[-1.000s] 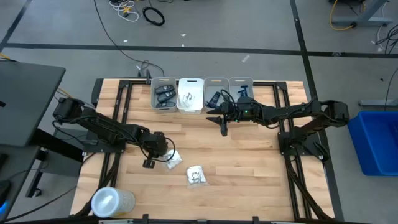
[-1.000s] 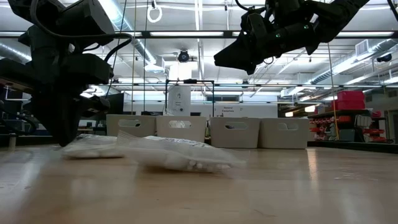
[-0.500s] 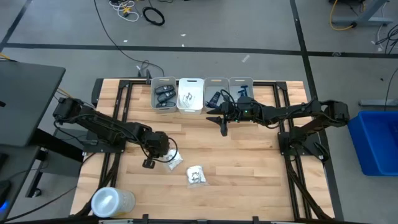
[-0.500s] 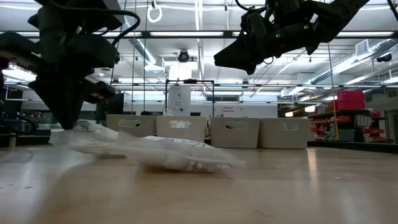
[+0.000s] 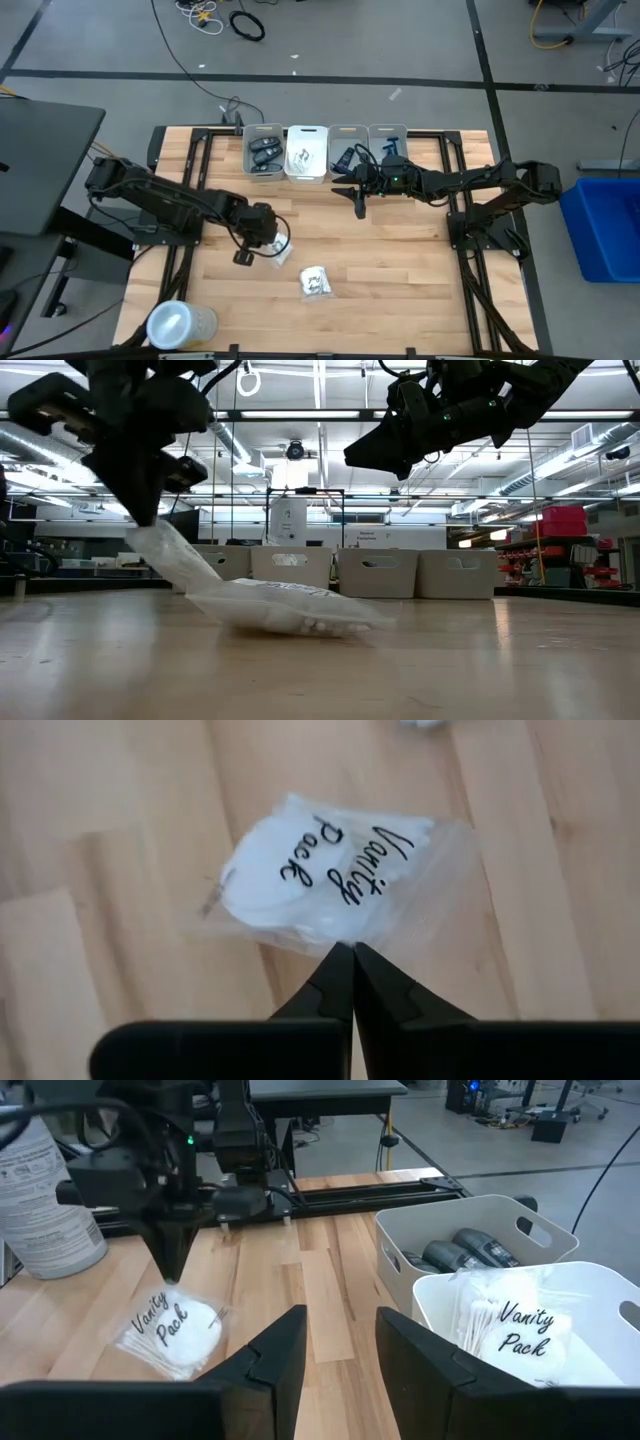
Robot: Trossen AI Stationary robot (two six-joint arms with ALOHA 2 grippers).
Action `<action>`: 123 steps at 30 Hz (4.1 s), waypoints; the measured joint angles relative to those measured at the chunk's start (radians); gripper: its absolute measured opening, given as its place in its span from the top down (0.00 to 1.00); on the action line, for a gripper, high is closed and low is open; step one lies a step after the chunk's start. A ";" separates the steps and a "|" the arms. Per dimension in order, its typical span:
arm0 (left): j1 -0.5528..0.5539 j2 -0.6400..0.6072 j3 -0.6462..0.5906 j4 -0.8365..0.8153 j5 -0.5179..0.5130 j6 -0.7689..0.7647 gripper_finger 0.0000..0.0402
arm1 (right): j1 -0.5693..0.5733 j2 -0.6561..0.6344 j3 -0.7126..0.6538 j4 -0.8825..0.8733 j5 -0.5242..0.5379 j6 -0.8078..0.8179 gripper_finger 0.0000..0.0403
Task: Pick & Place Travel size toiletries
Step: Put the white cotton pack into the white bin
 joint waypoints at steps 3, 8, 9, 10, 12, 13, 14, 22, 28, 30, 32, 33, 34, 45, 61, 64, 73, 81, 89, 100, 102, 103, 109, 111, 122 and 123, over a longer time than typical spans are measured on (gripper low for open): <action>0.018 0.000 0.034 -0.014 -0.017 0.005 0.99 | 0.000 0.000 0.000 0.000 0.000 0.000 0.68; 0.055 0.000 0.117 -0.059 -0.027 0.048 0.99 | 0.000 0.000 0.000 0.000 0.000 0.000 0.68; 0.062 -0.001 0.133 -0.063 -0.033 0.058 0.99 | 0.000 0.000 0.000 0.000 0.000 0.000 0.68; 0.070 -0.001 0.148 -0.066 -0.041 0.064 0.99 | 0.000 0.000 0.000 0.000 0.000 0.000 0.68; 0.088 -0.001 0.185 -0.083 -0.048 0.086 0.99 | 0.000 0.000 0.000 0.000 0.000 0.000 0.68; 0.098 -0.001 0.203 -0.089 -0.049 0.095 0.99 | 0.000 0.000 0.000 0.000 0.000 0.000 0.68; 0.107 -0.001 0.222 -0.093 -0.053 0.104 0.99 | 0.000 0.000 0.000 0.000 0.000 0.000 0.68; 0.187 -0.001 0.335 -0.119 -0.092 0.160 0.99 | 0.000 0.000 0.000 0.001 0.000 -0.003 0.68; 0.248 -0.001 0.383 -0.128 -0.102 0.184 0.99 | 0.000 0.000 0.000 0.001 0.000 -0.003 0.68; 0.264 -0.001 0.396 -0.127 -0.121 0.199 0.99 | 0.000 0.000 0.000 0.001 0.000 -0.003 0.69; 0.281 -0.001 0.410 -0.126 -0.145 0.218 0.99 | 0.000 0.000 0.000 0.001 0.000 -0.003 0.69; 0.290 -0.001 0.417 -0.124 -0.153 0.222 0.99 | 0.000 0.000 0.000 0.001 0.000 -0.003 0.69; 0.300 -0.001 0.422 -0.123 -0.158 0.226 0.99 | 0.000 0.000 0.000 0.001 0.000 -0.003 0.69; 0.398 -0.001 0.451 -0.121 -0.166 0.296 0.99 | 0.000 0.000 0.000 0.001 0.000 -0.003 0.69; 0.557 -0.001 0.451 -0.079 -0.175 0.440 0.99 | 0.000 0.000 0.000 0.001 0.002 -0.003 0.69; 0.588 -0.001 0.451 -0.038 -0.173 0.486 0.99 | 0.000 0.000 0.000 0.001 0.026 -0.003 0.69; 0.692 -0.001 0.451 0.114 -0.078 0.568 0.99 | 0.000 0.000 0.000 0.001 0.035 -0.003 0.69; 0.757 0.000 0.451 0.190 -0.014 0.567 0.99 | 0.000 0.000 0.000 0.001 0.035 -0.003 0.69; 0.773 0.016 0.451 0.215 0.024 0.572 0.99 | -0.001 0.000 0.000 0.001 0.053 -0.003 0.69; 0.766 0.170 0.451 0.291 0.110 0.621 0.99 | -0.001 0.000 0.000 0.000 0.061 0.012 0.70; 0.766 0.199 0.451 0.298 0.117 0.621 0.99 | -0.001 0.000 0.000 0.000 0.061 0.018 0.70; 0.766 0.212 0.451 0.296 0.119 0.622 0.99 | -0.001 0.000 0.000 -0.001 0.061 0.020 0.70; 0.765 0.272 0.451 0.297 0.122 0.639 0.99 | -0.001 0.000 0.000 -0.016 0.072 0.020 0.70; 0.766 0.279 0.451 0.300 0.125 0.640 0.99 | -0.001 0.000 0.000 -0.025 0.079 0.024 0.70; 0.782 0.279 0.443 0.303 0.143 0.712 0.99 | -0.001 0.000 0.000 -0.031 0.079 0.024 0.71; 0.781 0.279 0.439 0.299 0.144 0.717 0.99 | -0.001 0.000 0.000 -0.031 0.079 0.024 0.71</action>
